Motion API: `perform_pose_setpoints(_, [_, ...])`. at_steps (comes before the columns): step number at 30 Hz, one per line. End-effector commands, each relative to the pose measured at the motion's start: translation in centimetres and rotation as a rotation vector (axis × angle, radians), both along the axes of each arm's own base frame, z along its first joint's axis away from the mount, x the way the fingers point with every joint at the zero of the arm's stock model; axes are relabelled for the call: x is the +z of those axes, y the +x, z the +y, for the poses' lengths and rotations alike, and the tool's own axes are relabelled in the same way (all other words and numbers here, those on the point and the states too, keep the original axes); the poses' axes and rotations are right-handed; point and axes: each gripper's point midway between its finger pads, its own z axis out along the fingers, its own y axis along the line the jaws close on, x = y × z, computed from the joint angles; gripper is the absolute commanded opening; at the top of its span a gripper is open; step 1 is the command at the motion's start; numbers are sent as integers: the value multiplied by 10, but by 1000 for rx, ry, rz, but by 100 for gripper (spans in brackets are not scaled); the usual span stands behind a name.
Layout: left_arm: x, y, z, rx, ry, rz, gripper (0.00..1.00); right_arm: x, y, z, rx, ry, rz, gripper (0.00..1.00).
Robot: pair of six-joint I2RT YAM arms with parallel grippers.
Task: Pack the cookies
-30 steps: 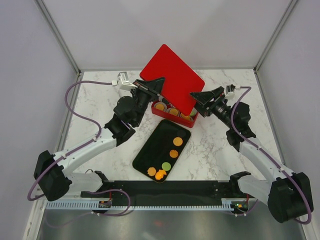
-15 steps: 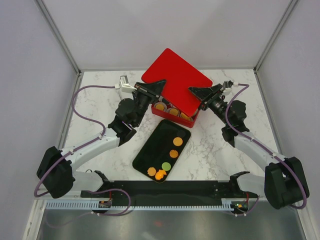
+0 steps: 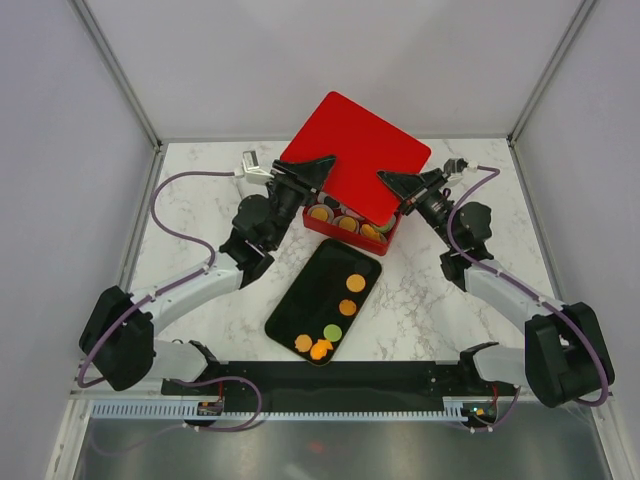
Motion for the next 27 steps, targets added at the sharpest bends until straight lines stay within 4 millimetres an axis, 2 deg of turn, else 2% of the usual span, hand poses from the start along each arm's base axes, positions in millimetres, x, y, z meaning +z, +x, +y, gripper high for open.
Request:
perform_pose_setpoints(1, [17, -15, 3, -28, 38, -44, 59, 25, -1, 0, -11, 20, -82, 0])
perform_pose_setpoints(3, [-1, -19, 7, -18, 98, -14, 68, 22, 3, 1, -14, 15, -68, 0])
perform_pose_setpoints(5, [-9, -26, 16, -11, 139, 1, 71, 22, 7, 0, -19, 13, -66, 0])
perform_pose_setpoints(7, [-30, -32, 19, -19, 214, 47, 73, 20, 12, 1, -18, 8, -56, 0])
perform_pose_setpoints(8, [-31, -39, 25, -21, 229, 50, 73, 18, 17, -1, -22, 8, -48, 0])
perform_pose_setpoints(9, [-49, -43, 27, -28, 280, 99, 73, 12, 21, 1, -15, -1, -33, 0])
perform_pose_setpoints(10, [-54, -47, 31, -27, 308, 109, 73, 14, 27, -1, -19, -3, -34, 0])
perform_pose_setpoints(12, [-67, -57, 43, -20, 350, 139, 73, 11, 36, -1, -15, -13, -24, 0])
perform_pose_setpoints(14, [-98, -64, 56, -5, 441, 216, 73, 6, 45, -6, -24, -27, -11, 0])
perform_pose_setpoints(15, [-93, -70, 66, 19, 434, 208, 73, 3, 52, -6, -22, -35, -4, 0])
perform_pose_setpoints(16, [-105, -74, 73, 27, 480, 234, 73, 0, 57, -9, -31, -44, 7, 0])
perform_pose_setpoints(19, [-102, -84, 91, 60, 534, 225, 73, -11, 71, -11, -34, -66, 26, 0])
perform_pose_setpoints(21, [-94, -83, 102, 104, 581, 237, 75, -21, 79, -7, -14, -85, 35, 0])
perform_pose_setpoints(22, [-81, -77, 105, 125, 608, 217, 76, -25, 81, -6, 0, -94, 39, 0])
perform_pose_setpoints(24, [-73, -69, 107, 122, 647, 223, 78, -40, 87, -4, 12, -111, 58, 0])
perform_pose_setpoints(25, [-77, -51, 113, 141, 687, 240, 79, -44, 88, -2, 22, -121, 59, 0])
perform_pose_setpoints(26, [-54, -40, 112, 135, 679, 211, 79, -51, 86, 2, 58, -137, 62, 0])
perform_pose_setpoints(27, [-53, -34, 111, 98, 696, 227, 79, -60, 90, 4, 72, -144, 76, 0])
